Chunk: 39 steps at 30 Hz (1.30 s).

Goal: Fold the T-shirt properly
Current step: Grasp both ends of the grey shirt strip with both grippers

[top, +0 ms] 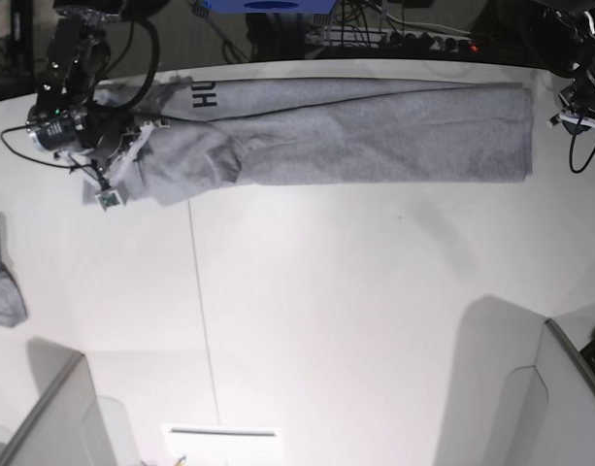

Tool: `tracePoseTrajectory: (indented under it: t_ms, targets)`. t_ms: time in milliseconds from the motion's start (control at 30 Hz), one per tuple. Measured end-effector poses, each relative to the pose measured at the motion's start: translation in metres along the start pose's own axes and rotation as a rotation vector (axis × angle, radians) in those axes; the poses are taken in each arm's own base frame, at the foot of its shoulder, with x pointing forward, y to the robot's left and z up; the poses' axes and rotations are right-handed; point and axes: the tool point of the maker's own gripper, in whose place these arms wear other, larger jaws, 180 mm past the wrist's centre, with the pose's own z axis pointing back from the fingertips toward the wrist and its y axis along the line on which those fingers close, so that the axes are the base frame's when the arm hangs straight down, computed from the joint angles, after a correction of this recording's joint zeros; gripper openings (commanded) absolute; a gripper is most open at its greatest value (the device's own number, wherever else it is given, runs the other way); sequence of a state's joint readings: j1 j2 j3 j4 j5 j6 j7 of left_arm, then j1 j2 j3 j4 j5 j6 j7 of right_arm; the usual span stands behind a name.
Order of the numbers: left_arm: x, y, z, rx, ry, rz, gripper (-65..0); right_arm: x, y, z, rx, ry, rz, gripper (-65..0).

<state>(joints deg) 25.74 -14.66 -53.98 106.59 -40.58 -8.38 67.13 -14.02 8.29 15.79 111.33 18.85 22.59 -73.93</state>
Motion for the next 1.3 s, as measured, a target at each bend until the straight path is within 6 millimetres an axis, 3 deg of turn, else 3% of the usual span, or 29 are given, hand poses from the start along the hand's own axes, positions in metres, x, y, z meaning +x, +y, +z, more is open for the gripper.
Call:
tracePoseTrajectory:
  t_ms: [167, 333, 567, 833, 933, 1000, 1100, 1200, 1233, 1300]
  targets:
    - [0.000, 0.000, 0.000, 0.001, -0.001, -0.001, -65.0, -0.020, 0.002, 0.005, -0.004, 0.033, -0.009, -65.0]
    - [0.001, -0.001, -0.001, -0.003, -0.002, 0.001, -65.0, -0.036, -0.014, 0.011, -0.043, 0.050, -0.059, -65.0]
    - [0.009, -0.009, -0.004, -0.022, -0.023, 0.007, -65.0, -0.041, -0.017, 0.012, -0.049, 0.058, -0.069, -65.0]
    - [-0.011, -0.044, -0.019, -0.104, 0.050, -0.056, -65.0, -0.044, -0.016, 0.012, -0.049, 0.065, -0.069, -65.0]
    - [-0.022, -0.051, -0.021, -0.121, 0.059, -0.020, -65.0, -0.043, -0.016, 0.012, -0.048, 0.063, -0.069, -46.4]
    - [-0.026, -0.052, -0.022, -0.125, 0.068, -0.013, -65.0, -0.041, -0.018, 0.012, -0.055, 0.052, -0.069, -41.3]
    - [-0.032, -0.059, -0.027, -0.145, 0.073, 0.022, -65.0, -0.024, -0.021, 0.012, -0.064, -0.046, -0.069, -45.9]
    - [-0.043, -0.059, -0.044, -0.159, 0.118, 0.082, -65.0, -0.002, -0.014, 0.008, -0.041, -0.157, -0.052, -62.3]
    - [-0.045, -0.058, -0.048, -0.157, 0.131, 0.095, -65.0, -0.001, -0.012, 0.002, -0.031, -0.154, -0.049, -65.0]
    - [-0.047, -0.056, -0.053, -0.156, 0.142, 0.117, -65.0, -0.002, -0.011, -0.008, -0.013, -0.138, -0.064, -65.0]
